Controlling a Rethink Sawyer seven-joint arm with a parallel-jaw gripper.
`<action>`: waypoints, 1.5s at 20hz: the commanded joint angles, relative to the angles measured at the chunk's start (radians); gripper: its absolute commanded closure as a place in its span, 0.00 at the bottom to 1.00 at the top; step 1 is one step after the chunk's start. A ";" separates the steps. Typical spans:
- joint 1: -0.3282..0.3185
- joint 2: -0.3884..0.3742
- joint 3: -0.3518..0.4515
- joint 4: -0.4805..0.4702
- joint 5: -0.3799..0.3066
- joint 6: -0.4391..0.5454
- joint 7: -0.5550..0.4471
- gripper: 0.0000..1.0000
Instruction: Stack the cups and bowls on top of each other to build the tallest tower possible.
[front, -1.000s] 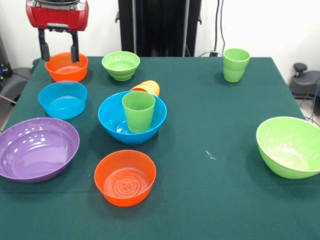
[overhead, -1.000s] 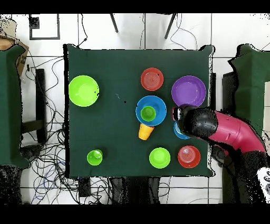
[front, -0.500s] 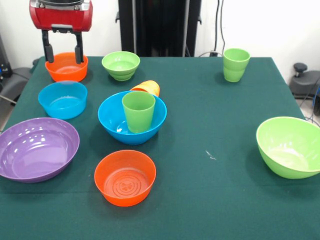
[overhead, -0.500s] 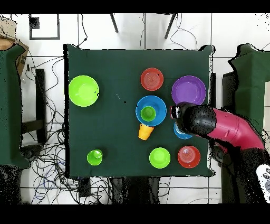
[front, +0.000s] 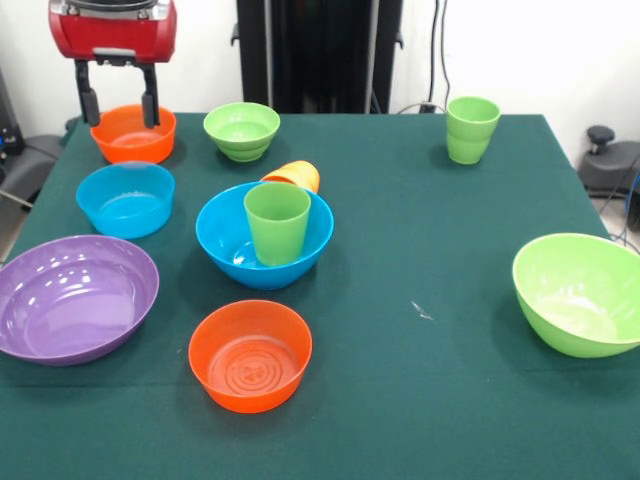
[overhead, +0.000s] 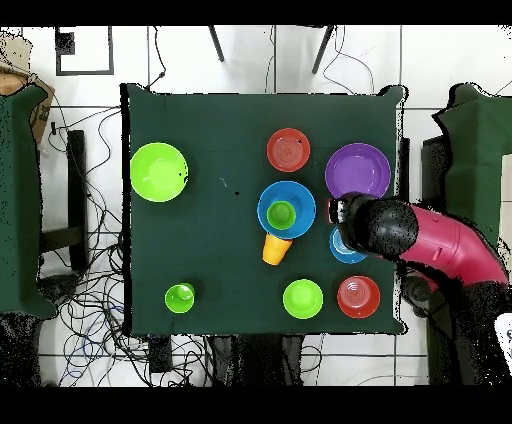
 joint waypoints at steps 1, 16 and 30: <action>-0.007 0.030 0.093 -0.007 0.001 0.035 -0.027 0.00; -0.003 0.050 0.088 -0.037 -0.010 0.028 0.015 0.00; 0.008 0.062 0.074 -0.048 0.004 0.000 0.067 0.00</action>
